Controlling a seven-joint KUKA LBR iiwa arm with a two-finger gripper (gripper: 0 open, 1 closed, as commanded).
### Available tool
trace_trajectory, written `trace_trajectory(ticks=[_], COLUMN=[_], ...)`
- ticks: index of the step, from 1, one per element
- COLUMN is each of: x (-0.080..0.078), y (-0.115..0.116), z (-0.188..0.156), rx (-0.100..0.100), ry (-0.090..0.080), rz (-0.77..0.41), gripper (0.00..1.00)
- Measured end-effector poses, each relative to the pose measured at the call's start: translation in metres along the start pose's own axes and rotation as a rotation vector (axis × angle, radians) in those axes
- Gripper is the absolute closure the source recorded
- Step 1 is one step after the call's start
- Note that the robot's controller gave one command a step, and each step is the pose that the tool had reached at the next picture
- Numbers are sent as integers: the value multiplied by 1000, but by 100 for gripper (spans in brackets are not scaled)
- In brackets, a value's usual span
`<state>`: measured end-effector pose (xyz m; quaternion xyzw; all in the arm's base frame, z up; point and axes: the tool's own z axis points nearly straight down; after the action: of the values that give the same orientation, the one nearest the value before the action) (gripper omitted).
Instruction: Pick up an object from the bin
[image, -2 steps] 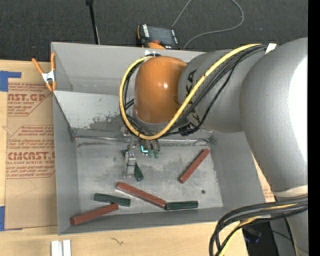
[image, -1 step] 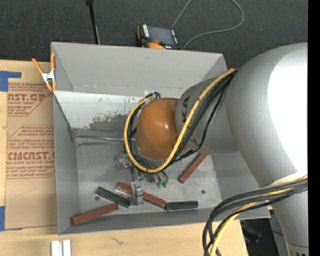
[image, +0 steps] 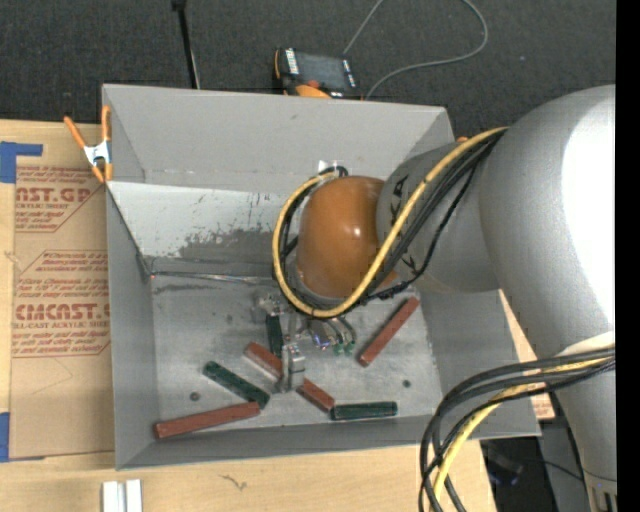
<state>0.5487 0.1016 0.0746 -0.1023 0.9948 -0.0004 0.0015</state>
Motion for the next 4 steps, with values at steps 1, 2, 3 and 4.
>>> trace_trajectory(ticks=[1,2,3,4], x=[-38,3,2,25], y=[-27,-39,-39,-72], z=[-8,4,3,-166], rx=[-1,-5,-4,1], ry=[-1,4,1,-4], rz=[-397,-468,-468,-929], gripper=[0,0,100,100])
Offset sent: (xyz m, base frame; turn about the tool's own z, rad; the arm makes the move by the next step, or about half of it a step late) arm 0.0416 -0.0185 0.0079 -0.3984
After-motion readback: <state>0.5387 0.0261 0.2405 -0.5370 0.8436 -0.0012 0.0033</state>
